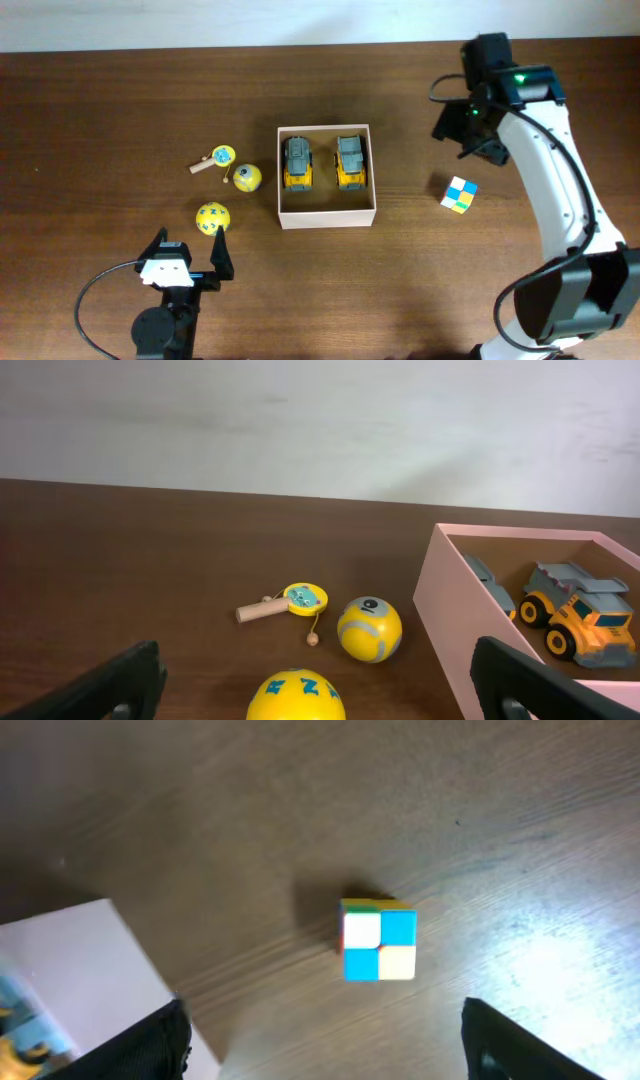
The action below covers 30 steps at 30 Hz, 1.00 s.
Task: Pack container
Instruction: 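Move the right gripper over the Rubik's cube on the right, then lower the right gripper and grasp the Rubik's cube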
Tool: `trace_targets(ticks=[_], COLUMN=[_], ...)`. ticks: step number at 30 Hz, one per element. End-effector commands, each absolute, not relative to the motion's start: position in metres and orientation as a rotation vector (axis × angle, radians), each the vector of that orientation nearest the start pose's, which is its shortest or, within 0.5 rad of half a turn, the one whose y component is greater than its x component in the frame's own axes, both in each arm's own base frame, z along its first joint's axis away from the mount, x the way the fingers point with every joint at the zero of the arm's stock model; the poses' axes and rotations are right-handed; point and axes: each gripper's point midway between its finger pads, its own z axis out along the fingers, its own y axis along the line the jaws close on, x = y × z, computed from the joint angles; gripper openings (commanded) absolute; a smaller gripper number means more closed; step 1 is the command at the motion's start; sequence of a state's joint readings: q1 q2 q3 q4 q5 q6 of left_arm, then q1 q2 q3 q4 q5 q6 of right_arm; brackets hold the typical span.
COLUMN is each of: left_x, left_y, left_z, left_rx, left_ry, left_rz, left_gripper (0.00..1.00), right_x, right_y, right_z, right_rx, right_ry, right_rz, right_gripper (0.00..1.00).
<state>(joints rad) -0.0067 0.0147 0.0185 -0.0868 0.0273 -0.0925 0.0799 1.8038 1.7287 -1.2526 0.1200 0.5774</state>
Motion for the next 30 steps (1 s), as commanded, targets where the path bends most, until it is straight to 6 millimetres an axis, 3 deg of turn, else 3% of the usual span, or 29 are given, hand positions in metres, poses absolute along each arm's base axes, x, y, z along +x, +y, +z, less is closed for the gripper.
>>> trace_targets(ticks=[1,7,11,23,30], left_x=[0.246,0.246,0.246,0.246,0.246], left_y=[-0.007,-0.007,-0.007,-0.007,-0.007], left_z=[0.157,0.157,0.157,0.157,0.157], left_rx=[-0.03,-0.03,-0.03,-0.03,-0.03], left_ry=[1.652,1.652,1.652,1.652,1.652], left_rz=[-0.089,-0.089,-0.089,-0.089,-0.089], left_gripper=[0.99,0.99,0.99,0.99,0.99], right_x=[0.379,0.364,0.354,0.354,0.349], right_y=[0.012,0.013,0.007,-0.005,-0.002], right_z=[0.144,0.091,0.069,0.058,0.035], right_rx=[0.656,0.585,0.612,0.593,0.608], right_ry=[2.871,2.939,2.959,2.954,2.951], right_rz=[-0.023,-0.035,-0.041,-0.038,0.025], right_gripper=[0.8,0.79,0.79,0.78,0.78])
